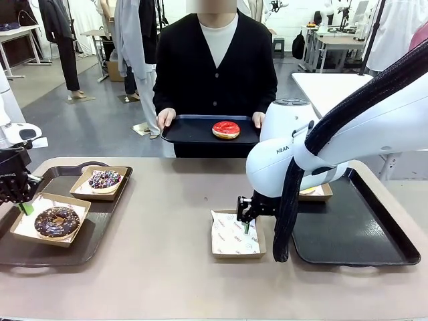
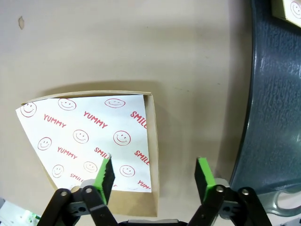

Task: Individually package the donuts and arrange them on the tray.
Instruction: Place the picked Paper togo box on the Handle tray while simultaneously picking up another Paper togo box from the table with the other hand.

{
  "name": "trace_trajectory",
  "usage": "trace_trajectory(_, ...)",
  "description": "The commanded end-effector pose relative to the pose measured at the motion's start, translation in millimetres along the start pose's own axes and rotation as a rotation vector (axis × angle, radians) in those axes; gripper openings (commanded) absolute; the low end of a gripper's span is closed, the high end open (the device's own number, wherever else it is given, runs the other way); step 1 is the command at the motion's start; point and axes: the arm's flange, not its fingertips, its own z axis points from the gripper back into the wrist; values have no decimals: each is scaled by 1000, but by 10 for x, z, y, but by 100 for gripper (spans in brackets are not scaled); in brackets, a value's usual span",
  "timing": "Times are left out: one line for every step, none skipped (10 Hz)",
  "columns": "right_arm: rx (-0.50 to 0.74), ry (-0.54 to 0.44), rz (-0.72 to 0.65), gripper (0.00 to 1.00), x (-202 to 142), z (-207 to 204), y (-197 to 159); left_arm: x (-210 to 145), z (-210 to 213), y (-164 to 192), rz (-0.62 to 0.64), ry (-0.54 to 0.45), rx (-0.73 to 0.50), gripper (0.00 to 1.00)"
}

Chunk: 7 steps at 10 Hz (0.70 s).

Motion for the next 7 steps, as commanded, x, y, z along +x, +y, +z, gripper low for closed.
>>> trace_trajectory(38,17,8,14,33,-33,34,15,0,21,-19,0,4,56)
trace_trajectory(41,16,6,0,31,-35,30,17,-2,13,-16,4,1,57)
trace_trajectory(40,15,4,0,29,-38,29,14,3,8,-18,6,2,100)
trace_trajectory(41,14,1,0,27,-40,25,11,8,6,-17,7,0,59)
trace_trajectory(42,14,1,3,28,-42,19,12,11,0,-15,7,-3,100)
trace_trajectory(42,11,0,0,24,-45,19,7,17,-8,-17,9,-4,100)
trace_trajectory(42,9,-2,0,24,-47,11,5,21,-13,-19,10,-6,100)
